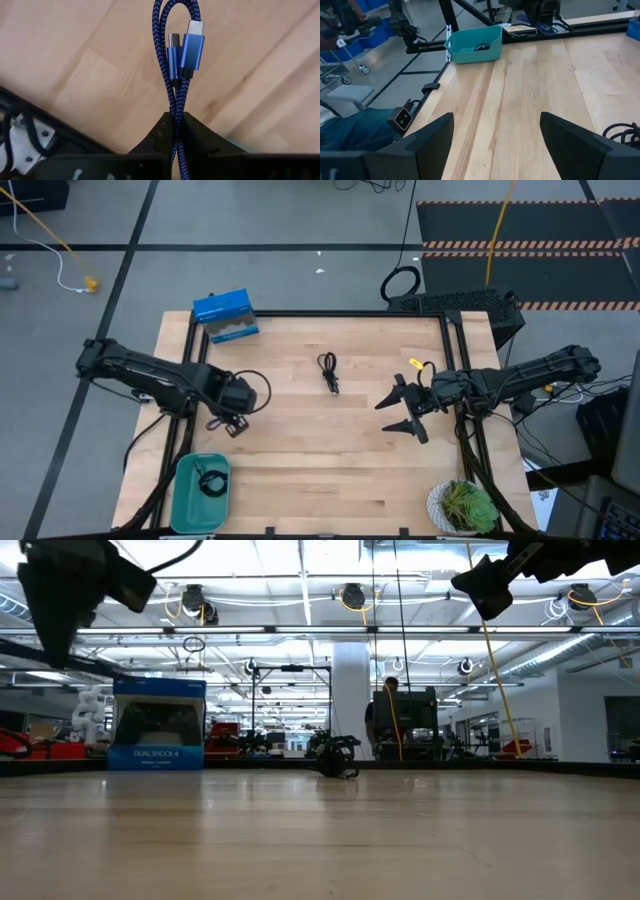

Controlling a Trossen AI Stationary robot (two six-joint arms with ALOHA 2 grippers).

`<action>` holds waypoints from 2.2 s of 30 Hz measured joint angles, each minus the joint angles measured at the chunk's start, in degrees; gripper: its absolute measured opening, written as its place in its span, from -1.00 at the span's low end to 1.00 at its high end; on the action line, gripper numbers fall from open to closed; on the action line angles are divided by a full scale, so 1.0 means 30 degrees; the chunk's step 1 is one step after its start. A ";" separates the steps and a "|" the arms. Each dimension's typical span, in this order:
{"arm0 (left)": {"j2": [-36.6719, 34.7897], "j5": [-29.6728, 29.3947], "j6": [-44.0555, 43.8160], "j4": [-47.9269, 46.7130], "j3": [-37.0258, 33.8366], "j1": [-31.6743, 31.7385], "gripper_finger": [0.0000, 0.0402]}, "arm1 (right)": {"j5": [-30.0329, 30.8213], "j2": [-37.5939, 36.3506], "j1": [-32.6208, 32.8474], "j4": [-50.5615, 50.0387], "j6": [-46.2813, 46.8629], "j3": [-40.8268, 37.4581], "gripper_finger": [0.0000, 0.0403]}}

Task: Pick and place USB-C Cables
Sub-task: Put the purple cable into the blue basket

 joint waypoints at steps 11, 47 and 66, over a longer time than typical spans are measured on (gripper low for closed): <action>-0.1726 0.0408 0.1509 -0.1764 0.1583 -0.1170 -0.89 | 0.0007 0.0000 -0.0007 -0.0062 -0.0167 0.0000 0.42; -0.1744 0.0219 1.1436 -0.2887 0.6886 -0.9209 -0.80 | 0.0062 0.0000 -0.0006 -0.0058 -0.0164 0.0000 0.42; -0.1028 0.0165 1.8960 -0.1798 0.6871 -1.2937 -0.79 | 0.0066 0.0000 -0.0007 -0.0055 -0.0167 0.0000 0.42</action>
